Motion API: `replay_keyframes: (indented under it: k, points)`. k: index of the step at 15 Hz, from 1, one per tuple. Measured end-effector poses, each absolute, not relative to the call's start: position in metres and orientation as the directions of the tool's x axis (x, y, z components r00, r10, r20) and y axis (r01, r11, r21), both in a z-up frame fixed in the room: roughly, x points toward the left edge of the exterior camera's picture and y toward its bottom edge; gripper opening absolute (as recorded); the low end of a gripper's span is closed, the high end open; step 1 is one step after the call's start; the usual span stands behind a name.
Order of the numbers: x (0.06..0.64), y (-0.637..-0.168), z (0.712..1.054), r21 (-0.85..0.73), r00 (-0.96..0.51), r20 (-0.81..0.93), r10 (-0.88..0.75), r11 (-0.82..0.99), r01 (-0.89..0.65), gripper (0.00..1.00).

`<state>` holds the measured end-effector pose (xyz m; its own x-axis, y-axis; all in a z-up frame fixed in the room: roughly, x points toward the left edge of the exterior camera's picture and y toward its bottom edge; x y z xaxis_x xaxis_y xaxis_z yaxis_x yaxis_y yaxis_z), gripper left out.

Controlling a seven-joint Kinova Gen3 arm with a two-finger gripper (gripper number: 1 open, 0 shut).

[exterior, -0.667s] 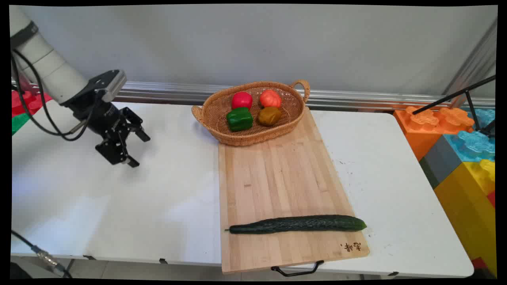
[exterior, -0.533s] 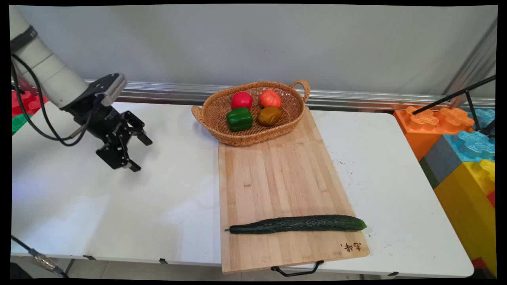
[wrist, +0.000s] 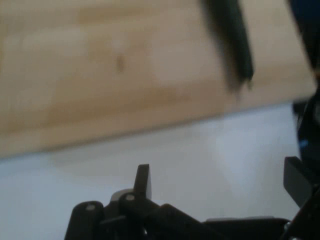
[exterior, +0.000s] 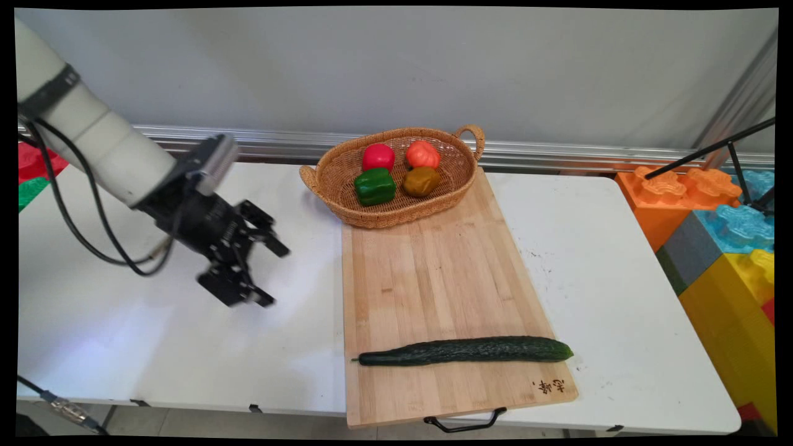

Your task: Pick up the cucumber from the cutting board

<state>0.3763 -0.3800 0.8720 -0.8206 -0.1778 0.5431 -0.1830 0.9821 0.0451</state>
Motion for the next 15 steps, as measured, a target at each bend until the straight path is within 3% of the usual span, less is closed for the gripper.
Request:
replay_keyframes:
  k: [7,15]
  points:
    - [0.266,-0.358,0.873,0.037,-0.777,0.606,-0.170,0.982,-0.187,1.00]
    - [0.167,-0.363,0.832,0.011,-0.762,0.632,-0.140,0.985,-0.172,1.00]
